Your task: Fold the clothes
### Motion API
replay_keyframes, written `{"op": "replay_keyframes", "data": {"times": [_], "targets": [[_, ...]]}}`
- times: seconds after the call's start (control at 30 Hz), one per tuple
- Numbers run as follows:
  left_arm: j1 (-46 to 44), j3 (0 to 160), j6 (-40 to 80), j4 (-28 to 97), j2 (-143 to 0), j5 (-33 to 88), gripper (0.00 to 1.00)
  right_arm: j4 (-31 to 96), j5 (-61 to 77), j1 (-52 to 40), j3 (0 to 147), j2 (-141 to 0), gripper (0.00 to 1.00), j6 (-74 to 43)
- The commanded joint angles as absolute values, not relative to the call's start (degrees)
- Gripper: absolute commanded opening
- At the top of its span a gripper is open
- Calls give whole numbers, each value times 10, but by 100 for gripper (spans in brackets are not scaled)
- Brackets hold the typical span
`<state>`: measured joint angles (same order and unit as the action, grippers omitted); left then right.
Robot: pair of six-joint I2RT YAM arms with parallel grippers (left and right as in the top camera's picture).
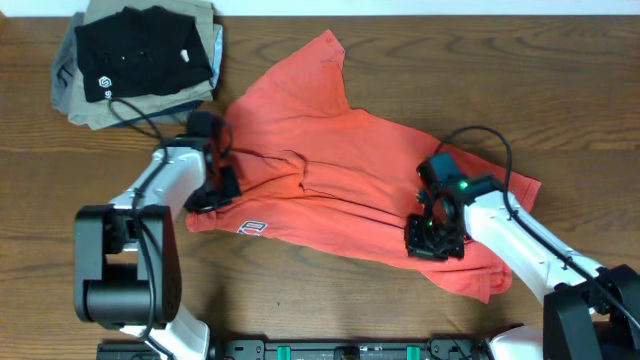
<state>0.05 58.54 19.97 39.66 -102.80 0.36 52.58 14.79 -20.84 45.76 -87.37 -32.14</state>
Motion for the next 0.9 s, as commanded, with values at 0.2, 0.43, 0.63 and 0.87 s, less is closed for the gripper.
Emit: {"op": "replay_keyframes", "data": {"times": [0.2, 0.43, 0.63, 0.87], "targets": [[62, 592, 238, 456, -1037, -31, 6, 522, 83, -193, 425, -875, 15, -409], [77, 592, 291, 519, -1017, -42, 6, 549, 46, -153, 425, -875, 10, -432], [77, 592, 305, 557, -947, -41, 6, 554, 12, -100, 425, -875, 9, -432], [77, 592, 307, 576, -824, -41, 6, 534, 22, -66, 425, -875, 1, -404]]}}
